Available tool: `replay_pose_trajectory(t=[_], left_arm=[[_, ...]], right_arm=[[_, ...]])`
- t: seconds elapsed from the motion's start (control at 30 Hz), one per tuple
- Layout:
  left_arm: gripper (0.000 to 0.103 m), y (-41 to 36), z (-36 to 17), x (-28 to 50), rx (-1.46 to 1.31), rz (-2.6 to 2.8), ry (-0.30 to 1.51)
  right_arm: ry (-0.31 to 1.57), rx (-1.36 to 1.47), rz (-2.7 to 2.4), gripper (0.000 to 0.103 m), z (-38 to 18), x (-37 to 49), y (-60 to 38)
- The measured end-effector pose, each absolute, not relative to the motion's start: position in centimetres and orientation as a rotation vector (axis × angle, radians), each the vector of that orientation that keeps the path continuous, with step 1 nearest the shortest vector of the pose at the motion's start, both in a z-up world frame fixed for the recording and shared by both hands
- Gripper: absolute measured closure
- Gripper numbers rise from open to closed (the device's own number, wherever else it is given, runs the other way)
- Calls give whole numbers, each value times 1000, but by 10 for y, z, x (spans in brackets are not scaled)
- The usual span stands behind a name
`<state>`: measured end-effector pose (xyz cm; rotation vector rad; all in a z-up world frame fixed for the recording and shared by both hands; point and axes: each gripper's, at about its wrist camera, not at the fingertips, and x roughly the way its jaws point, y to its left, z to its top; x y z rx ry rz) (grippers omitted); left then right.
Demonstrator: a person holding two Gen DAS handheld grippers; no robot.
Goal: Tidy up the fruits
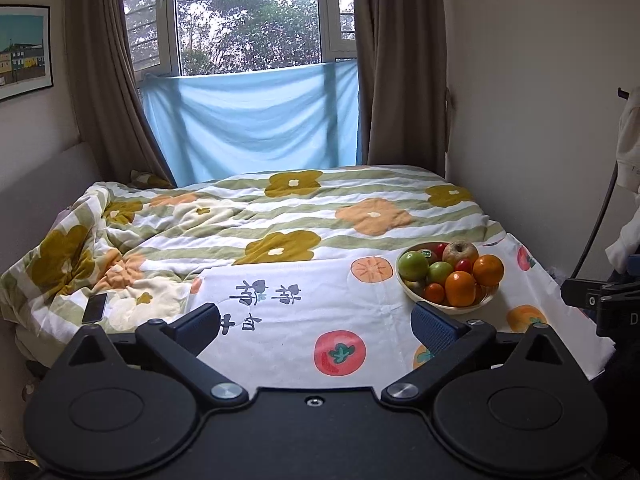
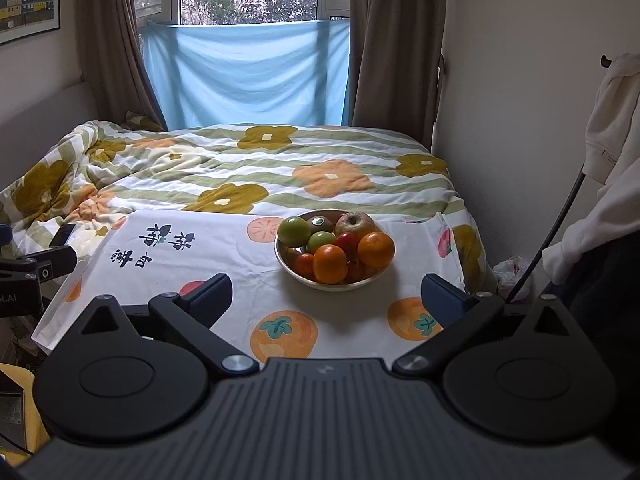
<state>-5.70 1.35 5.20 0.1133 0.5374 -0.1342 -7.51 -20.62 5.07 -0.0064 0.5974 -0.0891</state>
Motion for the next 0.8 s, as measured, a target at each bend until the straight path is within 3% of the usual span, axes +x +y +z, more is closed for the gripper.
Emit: replay_pose_trajectory(t=[0.8], left_arm=[[0, 17, 49, -50, 111, -130, 555]], right_arm=[[639, 51, -69, 0, 44, -67, -205]])
